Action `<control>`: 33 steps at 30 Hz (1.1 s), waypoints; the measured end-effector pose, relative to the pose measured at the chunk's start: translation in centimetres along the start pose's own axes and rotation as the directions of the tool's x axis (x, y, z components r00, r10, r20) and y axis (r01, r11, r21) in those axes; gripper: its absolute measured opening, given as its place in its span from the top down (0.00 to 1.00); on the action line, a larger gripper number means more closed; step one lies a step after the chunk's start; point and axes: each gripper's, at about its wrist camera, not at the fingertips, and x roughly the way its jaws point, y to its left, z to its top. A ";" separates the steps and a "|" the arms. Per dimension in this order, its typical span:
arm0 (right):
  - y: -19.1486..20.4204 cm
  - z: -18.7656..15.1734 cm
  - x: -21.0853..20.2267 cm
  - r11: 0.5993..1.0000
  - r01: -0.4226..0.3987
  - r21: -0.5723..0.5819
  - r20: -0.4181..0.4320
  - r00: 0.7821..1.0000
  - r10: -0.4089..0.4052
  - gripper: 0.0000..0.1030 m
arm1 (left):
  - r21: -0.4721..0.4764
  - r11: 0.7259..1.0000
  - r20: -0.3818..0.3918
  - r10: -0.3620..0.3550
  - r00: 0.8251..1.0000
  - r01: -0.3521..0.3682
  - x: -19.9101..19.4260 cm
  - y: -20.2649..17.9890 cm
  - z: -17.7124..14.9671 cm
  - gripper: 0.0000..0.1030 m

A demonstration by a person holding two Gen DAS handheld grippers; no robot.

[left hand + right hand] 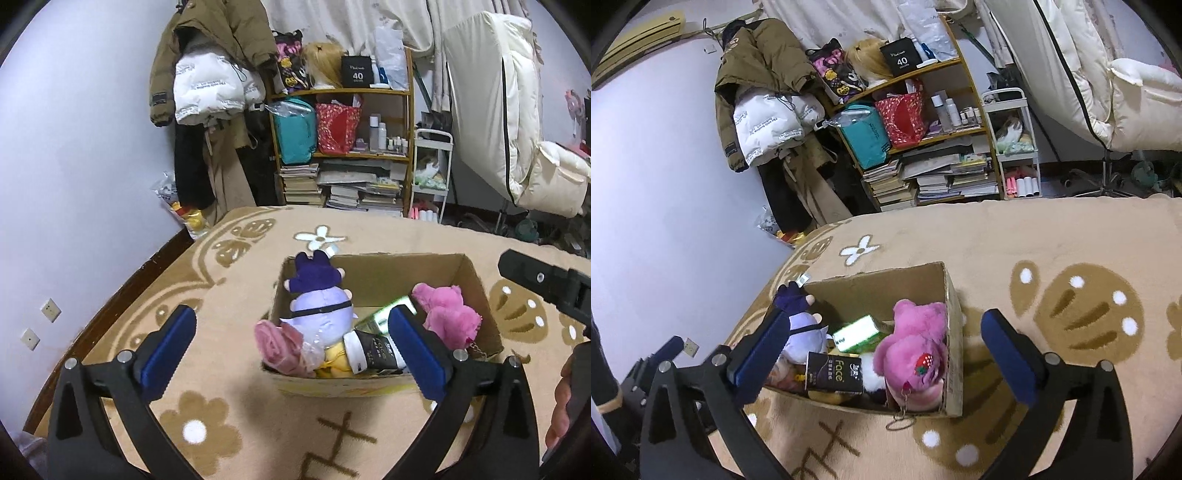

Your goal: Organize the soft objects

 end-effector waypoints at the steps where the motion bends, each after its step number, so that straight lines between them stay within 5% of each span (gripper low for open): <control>1: 0.1 -0.1 -0.4 1.000 0.000 -0.003 0.001 1.000 0.000 0.00 | -0.006 1.000 0.001 0.000 1.000 0.000 -0.4 0.3 0.1 0.00; 15: 3.6 -0.6 -7.8 0.988 0.044 -0.146 0.050 0.998 -0.037 0.00 | -0.020 1.000 0.078 0.018 0.997 -0.016 -9.2 3.6 0.7 0.00; 33: 4.4 -4.8 -14.6 0.975 0.059 -0.213 0.091 0.995 -0.040 0.00 | -0.023 0.999 0.104 0.024 0.994 -0.022 -15.5 5.4 -4.4 0.00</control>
